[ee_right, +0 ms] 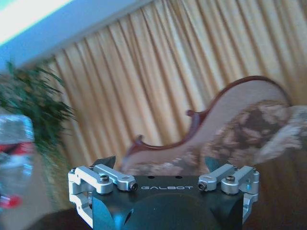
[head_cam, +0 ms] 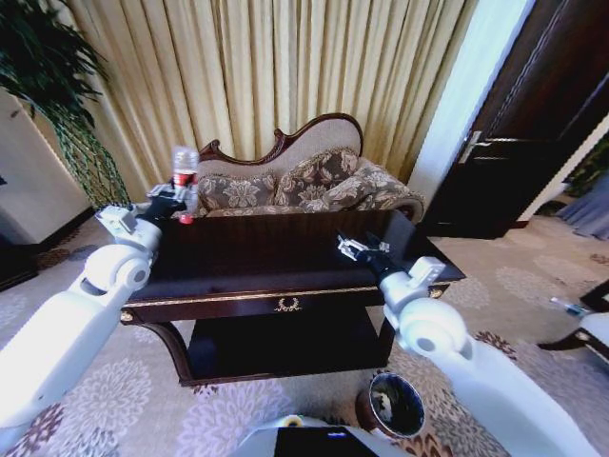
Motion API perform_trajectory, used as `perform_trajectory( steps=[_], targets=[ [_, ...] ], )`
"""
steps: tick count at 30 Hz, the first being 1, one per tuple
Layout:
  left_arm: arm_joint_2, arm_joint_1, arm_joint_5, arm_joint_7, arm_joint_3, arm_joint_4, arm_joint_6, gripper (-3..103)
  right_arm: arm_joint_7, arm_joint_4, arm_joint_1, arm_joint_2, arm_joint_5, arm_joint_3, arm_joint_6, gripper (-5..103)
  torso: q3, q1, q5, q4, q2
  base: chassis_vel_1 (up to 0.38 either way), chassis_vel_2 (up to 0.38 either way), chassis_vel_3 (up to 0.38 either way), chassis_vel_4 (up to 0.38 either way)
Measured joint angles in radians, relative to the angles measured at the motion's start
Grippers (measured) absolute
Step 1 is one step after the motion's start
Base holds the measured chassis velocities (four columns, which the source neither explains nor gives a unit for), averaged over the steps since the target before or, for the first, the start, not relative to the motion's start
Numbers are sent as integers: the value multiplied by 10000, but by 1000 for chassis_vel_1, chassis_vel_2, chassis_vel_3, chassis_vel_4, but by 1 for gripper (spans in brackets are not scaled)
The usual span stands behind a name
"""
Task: Move to the front of the table and place the trash on the table into the trash bin.
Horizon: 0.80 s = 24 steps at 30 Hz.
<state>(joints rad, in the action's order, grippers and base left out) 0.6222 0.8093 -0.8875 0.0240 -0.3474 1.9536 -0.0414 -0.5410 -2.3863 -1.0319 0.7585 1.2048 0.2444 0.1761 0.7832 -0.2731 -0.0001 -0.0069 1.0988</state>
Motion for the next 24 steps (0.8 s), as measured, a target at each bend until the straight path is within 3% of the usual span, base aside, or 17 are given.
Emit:
perform_trajectory(
  steps=[4, 5, 8, 16, 24],
  targets=[
    [-256, 51, 166, 970, 245, 257, 384, 27, 471, -310, 134, -147, 1230, 400, 4, 100, 0, 0, 1, -1, 0, 0, 0, 0, 0],
    [-256, 51, 166, 970, 245, 257, 384, 27, 471, -310, 134, -147, 1230, 400, 4, 100, 0, 0, 1, -1, 0, 0, 0, 0, 0],
    [-631, -6, 1185, 1715, 585, 317, 853, 27, 750, -536, 183, -221, 1798, 565, 153, 100, 0, 0, 1, 0, 0, 0, 0, 0, 0],
    [-898, -250, 2016, 1880, 1200, 652, 827, 27, 935, -675, 236, -84, 1863, 254, 195, 100, 0, 0, 1, -3, 0, 0, 0, 0, 0],
    [-891, -404, 1790, 1199, 1679, 1117, 285, 27, 1360, -624, 523, 64, 1502, -123, 266, 100, 0, 0, 0, -1, 0, 0, 0, 0, 0]
  ],
)
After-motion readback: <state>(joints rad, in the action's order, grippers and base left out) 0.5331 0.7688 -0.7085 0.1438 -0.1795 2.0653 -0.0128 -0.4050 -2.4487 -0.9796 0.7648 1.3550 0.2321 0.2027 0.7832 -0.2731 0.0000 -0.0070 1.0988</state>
